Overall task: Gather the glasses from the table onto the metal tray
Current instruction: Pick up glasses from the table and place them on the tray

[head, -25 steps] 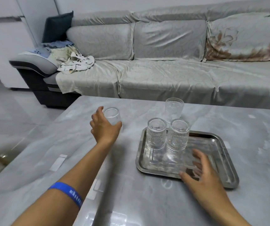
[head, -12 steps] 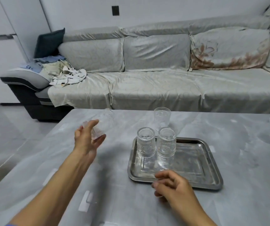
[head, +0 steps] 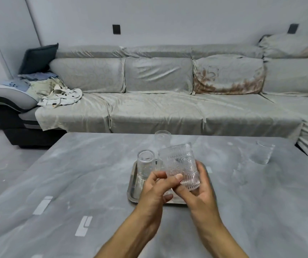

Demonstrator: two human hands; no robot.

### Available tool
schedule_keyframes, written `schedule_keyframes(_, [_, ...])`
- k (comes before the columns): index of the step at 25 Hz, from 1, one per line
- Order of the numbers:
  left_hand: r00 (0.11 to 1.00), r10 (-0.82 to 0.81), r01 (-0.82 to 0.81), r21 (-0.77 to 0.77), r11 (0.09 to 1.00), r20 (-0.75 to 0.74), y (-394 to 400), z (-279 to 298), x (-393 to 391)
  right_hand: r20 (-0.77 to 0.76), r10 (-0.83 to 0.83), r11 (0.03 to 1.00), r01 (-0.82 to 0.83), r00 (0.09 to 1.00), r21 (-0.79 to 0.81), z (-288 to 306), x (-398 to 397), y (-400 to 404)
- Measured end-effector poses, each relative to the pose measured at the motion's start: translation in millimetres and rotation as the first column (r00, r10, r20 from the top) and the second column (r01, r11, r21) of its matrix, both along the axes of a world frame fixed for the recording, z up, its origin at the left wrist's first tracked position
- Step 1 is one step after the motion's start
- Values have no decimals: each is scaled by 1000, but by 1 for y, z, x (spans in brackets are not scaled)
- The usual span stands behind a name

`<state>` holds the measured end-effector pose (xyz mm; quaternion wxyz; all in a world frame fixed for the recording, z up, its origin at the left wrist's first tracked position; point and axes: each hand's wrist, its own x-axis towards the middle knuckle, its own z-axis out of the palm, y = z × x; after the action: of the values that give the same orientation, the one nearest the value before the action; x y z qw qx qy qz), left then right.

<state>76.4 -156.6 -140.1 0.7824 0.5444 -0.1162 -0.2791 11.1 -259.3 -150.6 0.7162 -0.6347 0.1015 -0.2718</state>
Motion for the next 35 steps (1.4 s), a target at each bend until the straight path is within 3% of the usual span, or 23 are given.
schedule_keyframes(2, [996,-56,48,117,992,64,0,-7,9,-38,-77,997,76,996,-28,6,-6,-25])
schedule_keyframes(4, [971,42,-114,297,948,237,7,-21,34,-136,-216,965,191,967,-179,16,-9,-59])
schedule_keyframes(5, [920,88,-252,405,879,382,13,-32,50,-181,-300,925,239,937,-295,21,-8,-77])
schedule_keyframes(6, [827,21,-379,531,758,561,20,-43,66,-204,-370,877,268,906,-399,25,-5,-95])
schedule_keyframes(7, [694,-171,-481,627,612,700,26,-56,82,-208,-411,837,276,888,-472,28,2,-109])
schedule_keyframes(8, [548,-400,-543,676,497,735,29,-71,95,-212,-430,806,268,878,-527,30,12,-121])
schedule_keyframes(9, [430,-565,-567,697,438,704,31,-84,105,-229,-442,777,243,867,-580,30,24,-129])
schedule_keyframes(10, [382,-636,-549,718,428,670,30,-94,113,-257,-453,745,205,854,-634,28,37,-135])
schedule_keyframes(14, [381,-620,-472,721,507,685,24,-112,127,-322,-465,672,92,824,-735,-2,76,-144])
schedule_keyframes(18, [376,-597,-488,700,522,708,26,-124,135,-361,-413,709,45,836,-704,-34,103,-139])
schedule_keyframes(25, [379,-565,-481,678,556,733,27,-134,133,-322,-384,769,106,865,-630,-61,121,-127])
schedule_keyframes(35, [409,-554,-478,687,546,725,29,-135,132,-411,-471,766,130,780,-630,-87,113,-124])
